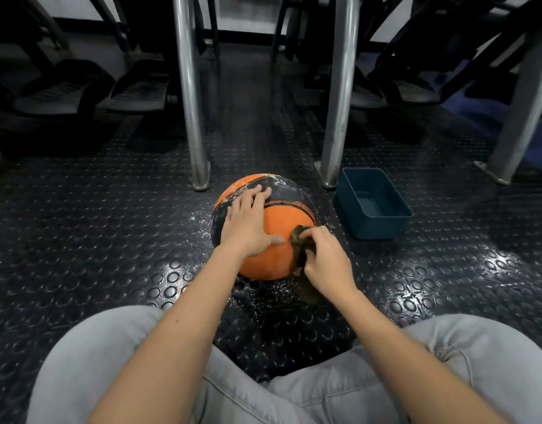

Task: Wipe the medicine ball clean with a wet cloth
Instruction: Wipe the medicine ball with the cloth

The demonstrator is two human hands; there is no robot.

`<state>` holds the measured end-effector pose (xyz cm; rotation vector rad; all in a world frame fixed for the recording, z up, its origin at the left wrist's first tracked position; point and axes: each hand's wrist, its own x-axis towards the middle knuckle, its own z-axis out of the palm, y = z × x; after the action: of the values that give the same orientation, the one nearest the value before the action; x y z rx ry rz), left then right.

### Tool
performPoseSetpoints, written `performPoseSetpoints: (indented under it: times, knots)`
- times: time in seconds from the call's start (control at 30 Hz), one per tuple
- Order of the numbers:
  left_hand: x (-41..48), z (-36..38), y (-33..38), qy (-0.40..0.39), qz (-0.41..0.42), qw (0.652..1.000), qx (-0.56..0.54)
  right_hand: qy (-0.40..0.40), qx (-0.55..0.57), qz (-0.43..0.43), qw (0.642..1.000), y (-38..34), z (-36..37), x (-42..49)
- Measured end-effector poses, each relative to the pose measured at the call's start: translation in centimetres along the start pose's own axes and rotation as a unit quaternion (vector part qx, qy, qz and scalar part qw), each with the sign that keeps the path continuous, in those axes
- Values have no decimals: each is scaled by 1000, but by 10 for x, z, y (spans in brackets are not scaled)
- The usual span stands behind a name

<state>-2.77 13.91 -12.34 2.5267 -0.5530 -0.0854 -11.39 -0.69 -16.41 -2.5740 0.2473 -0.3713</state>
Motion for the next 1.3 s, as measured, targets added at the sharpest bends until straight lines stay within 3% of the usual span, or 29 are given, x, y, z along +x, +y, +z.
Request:
performPoseSetpoints:
  times: [0.1,0.13,0.2,0.3,0.37,0.47,0.57,0.63,0.73,0.83,0.9,1.03,1.2,1.3]
  knots:
    - [-1,4,4,4,4,1000,9,12,28,167,986,8,-15,11]
    - [-2,6,5,6,4,1000,11,52,54,167,983,6,-21,16]
    - [-5,9,4,12,3,1000,6,126,99,55,986,-5,-27,25]
    - [-7,12,0,16,17,1000,4,93,97,-105,985,-14,-14,21]
    - [-6,11,-2,12,30,999,6,84,43,-89,992,0,-6,20]
    - [-8,14,1,-2,50,999,8,101,28,23,994,13,-19,27]
    - [-10,17,6,-5,61,998,9,132,38,-63,989,-5,-35,34]
    - [-12,19,6,-6,74,997,19,78,27,-110,991,-14,-39,41]
    - [-13,22,5,-9,97,995,15,8,-25,-59,998,2,-40,60]
    - [-12,24,4,-16,115,993,11,9,-12,27,1000,22,-44,66]
    - [-13,25,3,-3,119,993,-1,22,11,34,999,25,-41,61]
    - [-13,29,9,99,63,990,-81,38,51,20,998,17,-33,51]
    - [-11,25,5,64,11,997,-35,18,41,-43,998,-4,-31,39]
    - [-10,15,-4,63,6,994,-87,8,-28,-152,988,-23,-27,26]
